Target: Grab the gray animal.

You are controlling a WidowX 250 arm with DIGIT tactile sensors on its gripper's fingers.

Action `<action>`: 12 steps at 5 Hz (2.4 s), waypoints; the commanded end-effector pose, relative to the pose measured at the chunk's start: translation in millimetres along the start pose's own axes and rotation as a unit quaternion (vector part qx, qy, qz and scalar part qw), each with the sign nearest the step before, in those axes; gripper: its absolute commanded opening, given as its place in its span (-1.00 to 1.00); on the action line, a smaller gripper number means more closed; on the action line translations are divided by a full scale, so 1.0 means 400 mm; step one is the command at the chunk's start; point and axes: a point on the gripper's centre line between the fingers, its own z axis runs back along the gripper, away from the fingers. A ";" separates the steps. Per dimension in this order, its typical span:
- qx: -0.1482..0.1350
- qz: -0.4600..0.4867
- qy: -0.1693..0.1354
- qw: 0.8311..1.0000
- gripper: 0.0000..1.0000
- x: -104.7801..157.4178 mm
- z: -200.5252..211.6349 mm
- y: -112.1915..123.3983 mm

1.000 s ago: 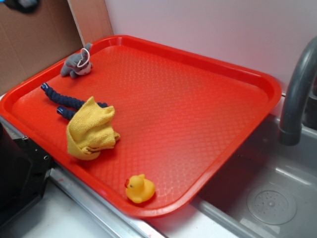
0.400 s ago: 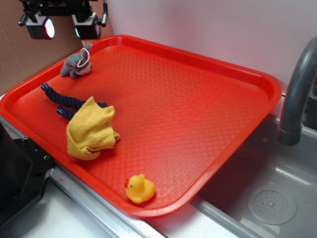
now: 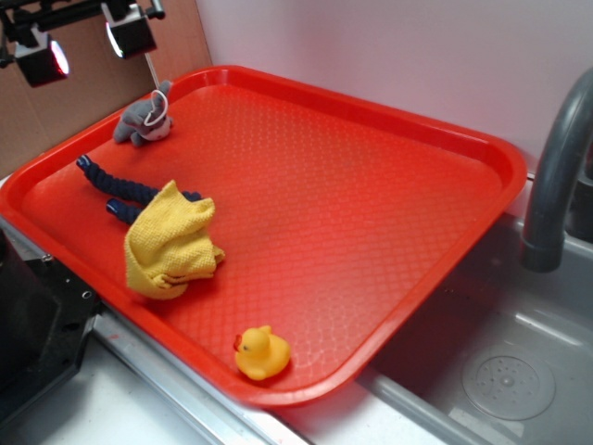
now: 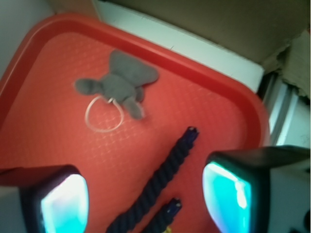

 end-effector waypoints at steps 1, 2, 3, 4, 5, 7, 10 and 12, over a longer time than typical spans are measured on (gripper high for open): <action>-0.023 0.046 -0.069 0.996 1.00 0.075 -0.014 -0.006; -0.050 0.044 -0.090 0.994 1.00 0.138 -0.062 -0.016; -0.083 0.049 -0.073 0.993 1.00 0.172 -0.138 -0.005; -0.018 0.061 -0.055 0.996 1.00 0.182 -0.234 -0.001; 0.061 0.068 -0.030 0.995 0.58 0.146 -0.288 0.019; 0.132 0.026 -0.058 0.989 -1.00 0.114 -0.143 -0.028; -0.037 -0.266 -0.064 0.961 -1.00 -0.074 0.177 -0.156; -0.025 -0.352 -0.050 0.934 -1.00 -0.141 0.168 -0.216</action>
